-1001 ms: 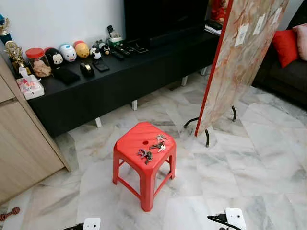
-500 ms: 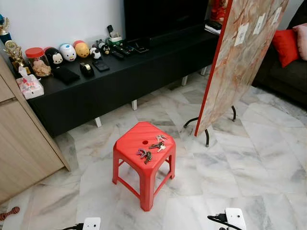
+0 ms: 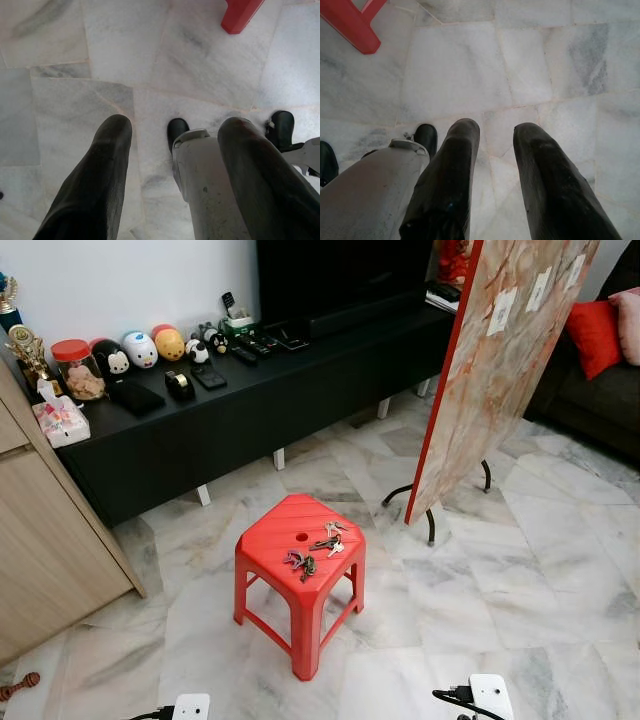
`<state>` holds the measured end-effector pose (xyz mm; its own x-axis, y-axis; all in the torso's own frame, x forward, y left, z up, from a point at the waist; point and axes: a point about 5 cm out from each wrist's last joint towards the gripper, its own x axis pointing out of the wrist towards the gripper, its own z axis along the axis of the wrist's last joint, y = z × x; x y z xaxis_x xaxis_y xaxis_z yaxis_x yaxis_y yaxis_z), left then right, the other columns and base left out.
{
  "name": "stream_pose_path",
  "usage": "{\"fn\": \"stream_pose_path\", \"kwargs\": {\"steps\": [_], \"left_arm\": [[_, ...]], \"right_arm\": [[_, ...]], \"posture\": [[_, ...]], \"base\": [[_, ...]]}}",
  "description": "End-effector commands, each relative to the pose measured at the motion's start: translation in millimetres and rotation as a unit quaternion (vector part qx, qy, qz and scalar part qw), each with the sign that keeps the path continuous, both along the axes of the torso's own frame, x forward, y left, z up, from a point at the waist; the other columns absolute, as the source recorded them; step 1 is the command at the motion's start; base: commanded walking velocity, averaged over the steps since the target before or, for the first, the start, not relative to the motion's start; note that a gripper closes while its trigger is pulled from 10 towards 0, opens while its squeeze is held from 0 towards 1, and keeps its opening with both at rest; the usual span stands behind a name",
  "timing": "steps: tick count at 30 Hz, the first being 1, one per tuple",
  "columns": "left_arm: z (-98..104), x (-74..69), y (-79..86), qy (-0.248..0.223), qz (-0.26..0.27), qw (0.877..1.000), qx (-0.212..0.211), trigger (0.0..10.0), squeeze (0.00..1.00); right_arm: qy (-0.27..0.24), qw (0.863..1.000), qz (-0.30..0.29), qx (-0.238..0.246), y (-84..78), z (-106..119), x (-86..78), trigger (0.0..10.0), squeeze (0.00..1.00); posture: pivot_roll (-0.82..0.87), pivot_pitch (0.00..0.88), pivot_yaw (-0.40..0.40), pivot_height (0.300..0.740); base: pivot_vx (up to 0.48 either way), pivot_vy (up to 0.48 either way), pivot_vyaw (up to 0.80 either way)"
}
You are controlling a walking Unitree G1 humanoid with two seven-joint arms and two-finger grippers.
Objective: Hang keys on a hook
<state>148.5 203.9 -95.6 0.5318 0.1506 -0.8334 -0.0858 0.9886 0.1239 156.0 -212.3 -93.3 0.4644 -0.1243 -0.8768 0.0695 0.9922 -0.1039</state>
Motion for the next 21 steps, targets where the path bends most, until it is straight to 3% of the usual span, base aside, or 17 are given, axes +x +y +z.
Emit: {"fn": "stream_pose_path", "kwargs": {"steps": [1,21], "left_arm": [[15.1,37.1,-12.5,-0.070,0.024,0.997,-0.034,10.0,0.00],[17.2,37.2,-9.8,-0.095,0.019,0.995,-0.039,10.0,0.00]], "right_arm": [[-0.071,0.992,-0.059,0.084,11.5,10.5,26.3,10.0,0.00],[-0.095,0.986,-0.095,0.095,13.4,10.3,24.7,10.0,0.00]], "posture": [[-0.04,0.000,-0.011,0.740],[-0.04,0.000,-0.001,0.740]], "base": [[0.000,0.000,0.00],[0.000,0.000,0.00]]}}
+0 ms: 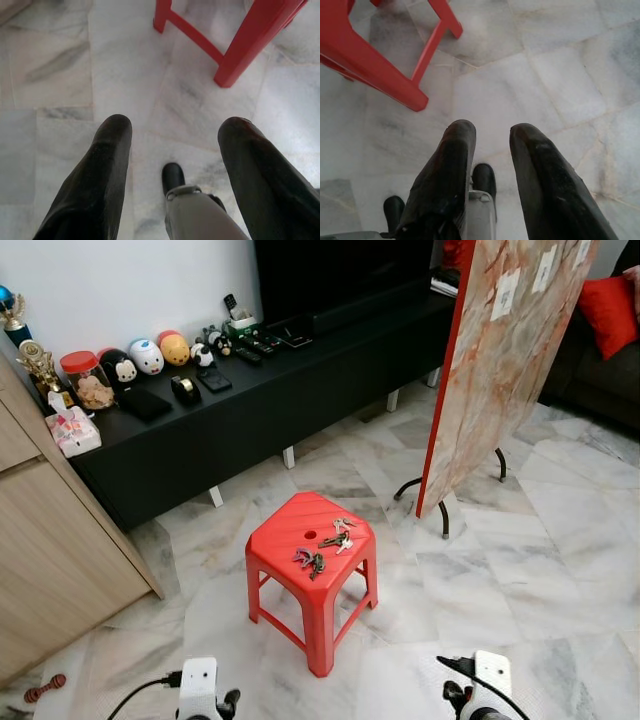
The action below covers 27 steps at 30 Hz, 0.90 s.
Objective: Hang keys on a hook
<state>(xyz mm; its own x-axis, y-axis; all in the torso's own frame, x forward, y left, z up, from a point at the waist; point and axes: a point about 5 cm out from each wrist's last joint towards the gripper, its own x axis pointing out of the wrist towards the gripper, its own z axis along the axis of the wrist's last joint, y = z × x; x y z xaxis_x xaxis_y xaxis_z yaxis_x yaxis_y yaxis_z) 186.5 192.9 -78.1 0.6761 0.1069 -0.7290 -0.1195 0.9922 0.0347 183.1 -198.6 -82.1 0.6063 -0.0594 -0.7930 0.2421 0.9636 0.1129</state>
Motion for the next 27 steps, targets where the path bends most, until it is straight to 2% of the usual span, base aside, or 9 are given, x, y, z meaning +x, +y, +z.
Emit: {"fn": "stream_pose_path", "kwargs": {"steps": [1,2,4,6,13,15,17,27], "left_arm": [[1.3,0.4,1.7,-0.014,0.011,1.000,-0.004,10.0,0.00],[1.3,0.4,1.7,-0.014,0.011,1.000,-0.004,10.0,0.00],[5.6,4.0,1.2,-0.046,-0.003,0.999,-0.001,10.0,0.00],[7.1,4.9,1.2,-0.059,0.000,0.998,-0.002,10.0,0.00],[12.1,6.9,0.3,-0.101,0.012,0.995,-0.006,10.0,0.00],[13.7,7.7,-0.7,-0.112,-0.001,0.994,-0.001,10.0,0.00],[13.9,6.2,-1.2,-0.120,0.006,0.993,-0.003,10.0,0.00],[11.7,-1.8,0.8,-0.122,-0.004,0.992,0.000,10.0,0.00]], "right_arm": [[-0.014,1.000,-0.016,0.000,-0.8,0.3,-1.1,10.0,0.00],[-0.014,1.000,-0.016,0.000,-0.8,0.3,-1.1,10.0,0.00],[-0.059,0.998,-0.025,-0.005,-2.4,5.3,3.5,10.0,0.00],[-0.076,0.997,-0.028,-0.005,-3.0,7.4,5.2,10.0,0.00],[-0.118,0.993,-0.020,-0.019,-6.0,13.3,9.1,10.0,0.00],[-0.217,0.975,-0.012,-0.048,-20.2,40.1,36.2,10.0,0.00],[-0.279,0.958,-0.003,-0.063,-28.8,59.3,50.0,10.0,0.00],[-0.352,0.933,0.016,-0.073,-22.1,78.6,56.2,10.0,0.00]], "posture": [[-0.03,0.000,-0.001,0.740],[-0.03,0.000,-0.001,0.740],[-0.04,0.000,-0.003,0.740],[-0.04,0.000,-0.005,0.740],[-0.04,0.000,-0.012,0.740],[-0.05,0.000,-0.014,0.740],[-0.04,0.000,-0.020,0.740],[-0.02,0.000,-0.005,0.740]], "base": [[0.000,0.000,0.00],[0.000,0.000,0.00],[0.000,0.000,0.00],[0.000,0.000,0.00],[0.000,0.000,0.00],[0.000,0.000,0.00],[0.000,0.000,0.00],[0.000,0.000,0.00]]}}
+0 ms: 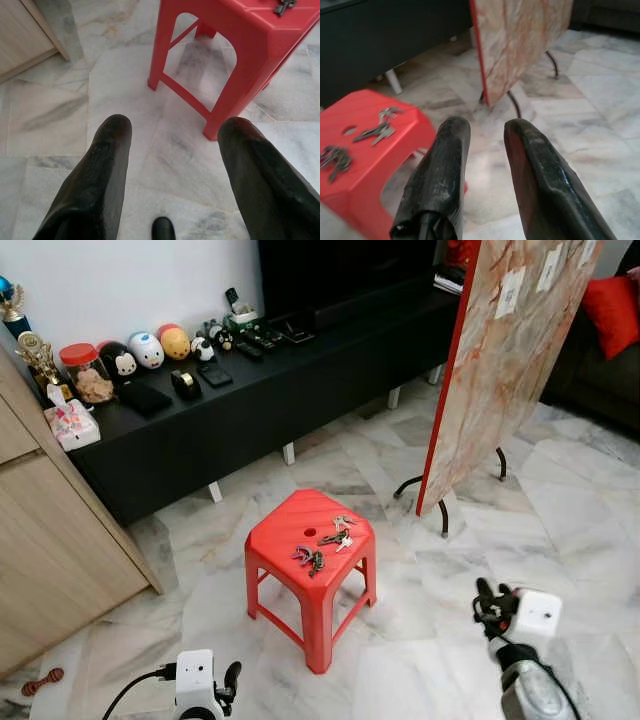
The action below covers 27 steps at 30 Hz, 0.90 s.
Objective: Hang keys on a hook
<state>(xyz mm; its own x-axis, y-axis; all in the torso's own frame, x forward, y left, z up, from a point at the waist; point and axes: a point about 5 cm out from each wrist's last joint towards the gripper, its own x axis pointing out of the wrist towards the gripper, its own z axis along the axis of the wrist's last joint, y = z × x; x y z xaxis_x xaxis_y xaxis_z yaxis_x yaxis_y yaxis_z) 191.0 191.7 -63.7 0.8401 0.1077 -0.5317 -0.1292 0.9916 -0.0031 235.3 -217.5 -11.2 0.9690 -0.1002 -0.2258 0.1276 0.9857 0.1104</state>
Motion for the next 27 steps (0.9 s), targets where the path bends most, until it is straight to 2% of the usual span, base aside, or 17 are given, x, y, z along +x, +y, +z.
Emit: {"fn": "stream_pose_path", "kwargs": {"steps": [1,8,9,10,11,13,14,16,19,21,22,24,26,27], "left_arm": [[-3.3,-7.5,2.4,0.009,-0.006,1.000,0.002,10.0,0.00],[-7.0,-16.9,5.3,0.019,-0.016,1.000,0.004,10.0,0.00],[28.1,13.8,25.0,-0.120,-0.027,0.992,0.021,10.0,0.00],[39.3,21.0,30.1,-0.159,-0.032,0.986,0.029,10.0,0.00],[63.1,33.7,38.8,-0.214,-0.038,0.975,0.042,10.0,0.00],[88.4,42.4,43.9,-0.257,-0.048,0.964,0.053,10.0,0.00],[91.6,47.6,47.6,-0.260,-0.046,0.963,0.058,10.0,0.00],[91.1,48.3,48.5,-0.258,-0.044,0.963,0.058,10.0,0.00],[92.7,66.4,53.5,-0.243,-0.056,0.966,0.076,10.0,0.00],[104.5,73.6,52.0,-0.268,-0.075,0.957,0.080,10.0,0.00],[104.5,73.6,52.0,-0.268,-0.075,0.957,0.080,10.0,0.00],[116.9,73.4,49.6,-0.291,-0.089,0.950,0.075,10.0,0.00],[123.1,68.2,46.9,-0.293,-0.100,0.948,0.071,10.0,0.00],[126.2,59.6,46.2,-0.294,-0.115,0.946,0.076,10.0,0.00]], "right_arm": [[-0.026,1.000,-0.003,-0.008,-2.8,8.8,3.7,10.0,0.00],[-0.060,0.998,0.008,-0.012,2.5,24.7,12.9,10.0,0.00],[-0.065,0.998,0.009,-0.012,3.0,27.7,15.6,10.0,0.00],[-0.066,0.998,0.009,-0.012,3.3,28.1,15.9,10.0,0.00],[-0.062,0.998,0.008,-0.006,4.1,26.7,16.4,10.0,0.00],[-0.053,0.999,0.004,-0.001,5.1,23.4,15.2,10.0,0.00],[-0.038,0.999,-0.008,0.003,5.7,18.6,13.8,10.0,0.00],[-0.036,0.999,-0.010,0.005,6.0,17.7,13.6,10.0,0.00],[-0.005,0.999,-0.047,0.018,5.1,7.6,9.0,10.0,0.00],[-0.016,0.999,-0.047,0.008,5.6,10.4,7.0,10.0,0.00],[-0.016,0.999,-0.047,0.008,5.6,10.4,7.0,10.0,0.00],[-0.037,0.998,-0.049,0.002,4.2,18.5,7.3,10.0,0.00],[-0.049,0.998,-0.048,-0.003,3.0,23.7,6.5,10.0,0.00],[-0.062,0.997,-0.046,-0.008,1.2,29.9,2.2,10.0,0.00]], "posture": [[-0.02,0.000,0.001,0.740],[-0.01,0.000,0.022,0.740],[-0.01,0.000,0.022,0.740],[-0.01,0.000,0.022,0.740],[-0.01,0.000,0.021,0.740],[-0.01,0.000,0.023,0.740],[-0.01,0.000,0.022,0.740],[-0.01,0.000,0.022,0.740],[-0.02,0.000,0.031,0.740],[-0.02,0.000,0.030,0.740],[-0.02,0.000,0.030,0.740],[-0.04,0.000,0.030,0.740],[-0.05,0.000,0.030,0.740],[-0.06,0.000,0.031,0.740]], "base": [[0.000,0.000,0.00],[0.000,0.000,0.00],[0.000,0.000,0.00],[0.000,0.000,0.00],[0.000,0.000,0.00],[0.000,0.000,0.00],[0.000,0.000,0.00],[0.000,0.000,0.00],[0.000,0.000,0.00],[0.000,0.000,0.00],[0.000,0.000,0.00],[0.000,0.000,0.00],[0.000,0.000,0.00],[0.000,0.000,0.00]]}}
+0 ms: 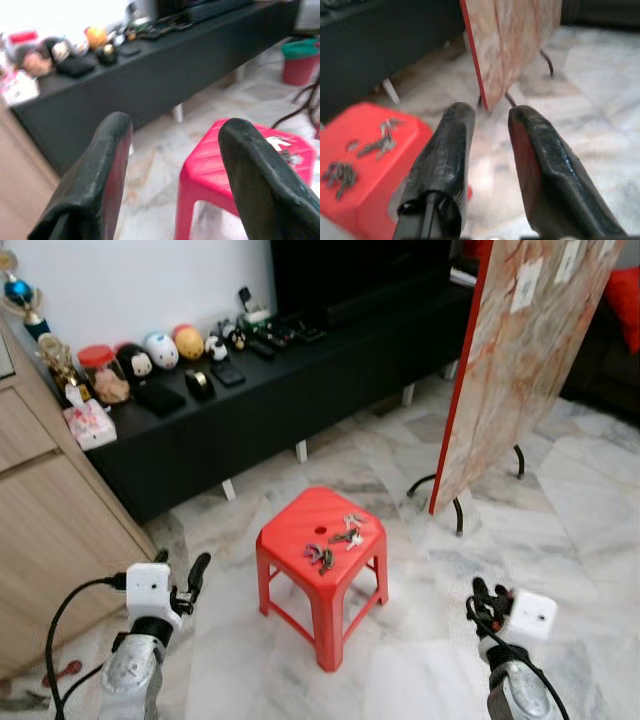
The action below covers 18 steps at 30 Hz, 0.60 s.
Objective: Hang keys on a hook
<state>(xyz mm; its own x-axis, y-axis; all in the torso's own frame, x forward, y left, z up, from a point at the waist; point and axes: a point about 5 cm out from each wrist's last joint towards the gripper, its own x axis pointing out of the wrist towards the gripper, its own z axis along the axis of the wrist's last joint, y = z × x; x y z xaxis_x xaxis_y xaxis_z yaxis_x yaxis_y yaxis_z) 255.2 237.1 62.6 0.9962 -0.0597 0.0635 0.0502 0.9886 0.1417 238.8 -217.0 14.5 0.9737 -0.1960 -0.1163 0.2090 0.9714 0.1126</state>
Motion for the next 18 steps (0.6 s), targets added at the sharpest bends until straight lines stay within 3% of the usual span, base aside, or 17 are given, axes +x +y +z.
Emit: {"fn": "stream_pose_path", "kwargs": {"steps": [1,6,12,18], "left_arm": [[1.7,-10.8,2.0,0.008,-0.010,1.000,0.000,10.0,0.00],[-0.9,-36.3,0.8,0.011,-0.001,1.000,-0.011,10.0,0.00],[-2.8,-34.9,-18.4,0.022,0.001,0.999,-0.025,10.0,0.00],[-15.2,-33.4,-16.5,0.047,0.025,0.998,-0.036,10.0,0.00]], "right_arm": [[-0.015,1.000,0.004,-0.002,-0.1,8.0,-5.4,10.0,0.00],[-0.025,0.999,0.022,-0.034,-5.9,17.9,-22.6,10.0,0.00],[-0.019,0.999,0.001,-0.032,-14.0,21.3,-15.1,10.0,0.00],[-0.006,1.000,-0.003,-0.028,-18.6,22.2,-10.1,10.0,0.00]], "posture": [[-0.06,0.000,0.028,0.740],[-0.02,0.000,0.008,0.740],[-0.02,0.000,-0.013,0.740],[-0.01,0.000,-0.029,0.740]], "base": [[0.000,0.000,0.00],[0.000,0.000,0.00],[0.000,0.000,0.00],[0.000,0.000,0.00]]}}
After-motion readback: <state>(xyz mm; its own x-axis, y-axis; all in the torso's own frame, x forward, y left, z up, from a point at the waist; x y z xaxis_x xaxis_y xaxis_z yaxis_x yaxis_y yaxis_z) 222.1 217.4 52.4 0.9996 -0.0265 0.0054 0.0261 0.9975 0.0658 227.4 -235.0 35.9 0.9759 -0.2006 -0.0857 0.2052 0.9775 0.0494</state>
